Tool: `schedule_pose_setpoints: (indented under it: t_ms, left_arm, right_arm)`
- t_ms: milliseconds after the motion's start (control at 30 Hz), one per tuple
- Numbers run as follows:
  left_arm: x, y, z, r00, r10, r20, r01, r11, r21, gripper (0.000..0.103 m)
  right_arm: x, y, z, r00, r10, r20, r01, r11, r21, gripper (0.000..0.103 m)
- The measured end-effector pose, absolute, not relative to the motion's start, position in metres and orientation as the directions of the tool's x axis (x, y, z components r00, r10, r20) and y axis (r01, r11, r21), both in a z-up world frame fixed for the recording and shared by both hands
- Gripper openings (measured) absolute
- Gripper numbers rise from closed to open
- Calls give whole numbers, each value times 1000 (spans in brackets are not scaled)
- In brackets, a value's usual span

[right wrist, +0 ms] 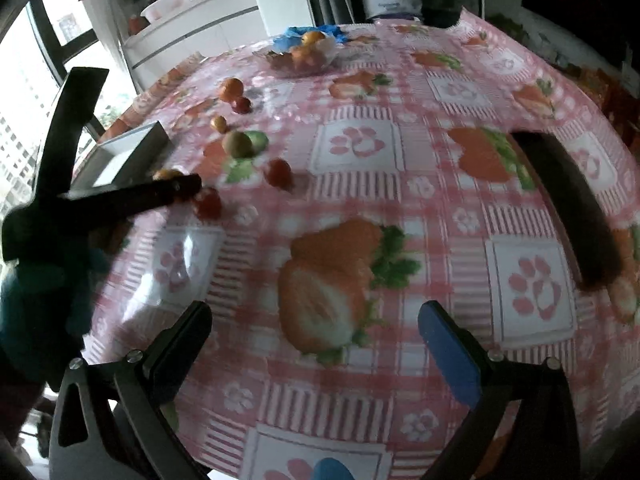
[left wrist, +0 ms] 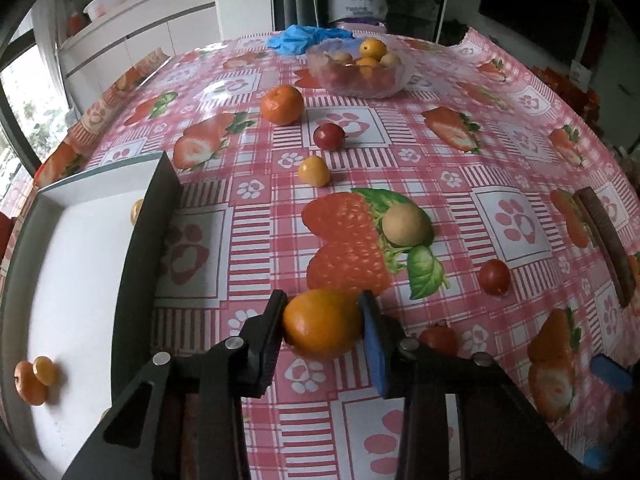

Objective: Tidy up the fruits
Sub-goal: 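Lower the left tool onto the large orange and close on it, then grasp a red tomato with the right tool while the left tool lifts the orange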

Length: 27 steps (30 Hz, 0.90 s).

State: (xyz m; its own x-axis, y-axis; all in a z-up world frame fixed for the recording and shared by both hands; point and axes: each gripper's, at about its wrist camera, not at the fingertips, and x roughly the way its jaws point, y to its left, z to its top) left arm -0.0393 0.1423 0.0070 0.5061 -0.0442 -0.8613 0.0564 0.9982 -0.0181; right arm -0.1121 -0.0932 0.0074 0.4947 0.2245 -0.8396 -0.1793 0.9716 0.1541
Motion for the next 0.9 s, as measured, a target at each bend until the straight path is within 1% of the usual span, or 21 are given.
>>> schedule_pose_setpoints:
  t_ms: [133, 233, 300, 367, 400, 467, 533, 633, 667, 700, 800, 900]
  left_arm:
    - [-45, 152, 13, 518, -84, -851, 39, 996, -74, 38]
    - [-59, 161, 28, 563, -100, -820, 36, 995, -97, 38]
    - [-72, 168, 39, 592, -110, -799, 41, 994, -106, 38]
    - [-81, 177, 47, 608, -109, -786, 35, 993, -110, 38]
    - [-84, 181, 50, 613, -109, -782, 31, 993, -114, 38]
    - [-91, 192, 57, 626, -112, -772, 19, 992, -128, 38]
    - [-96, 202, 62, 636, -103, -765, 7, 992, -128, 38]
    - [-103, 217, 66, 646, -85, -759, -10, 993, -120, 38]
    - [-104, 221, 68, 650, -79, -756, -16, 993, -117, 38]
    - [-105, 224, 68, 653, -73, -754, -20, 993, -113, 38]
    - [-108, 233, 68, 658, -56, -751, -29, 995, -100, 38]
    - [-110, 242, 68, 664, -54, -746, -40, 993, -108, 38]
  right_arm:
    - [-99, -71, 14, 488, 225, -843, -223, 966, 129, 103]
    - [-83, -48, 11, 466, 238, -852, -253, 959, 129, 100]
    - [-73, -31, 7, 459, 229, -859, -274, 956, 109, 92]
    - [-63, -17, 1, 446, 218, -868, -284, 954, 94, 88]
    - [-58, -9, -2, 441, 218, -871, -287, 953, 94, 83]
    - [-52, 1, -5, 445, 200, -873, -286, 955, 73, 79]
    - [-49, 12, -6, 459, 172, -872, -294, 955, 34, 73]
    - [-48, 25, -6, 479, 133, -868, -314, 949, -28, 54]
    - [-48, 27, -5, 480, 142, -866, -324, 946, -25, 41]
    - [-48, 28, -4, 482, 141, -865, -328, 944, -29, 25]
    - [-48, 27, -1, 473, 152, -868, -324, 946, -11, 24]
    - [-47, 24, 9, 462, 222, -858, -330, 942, 66, 24]
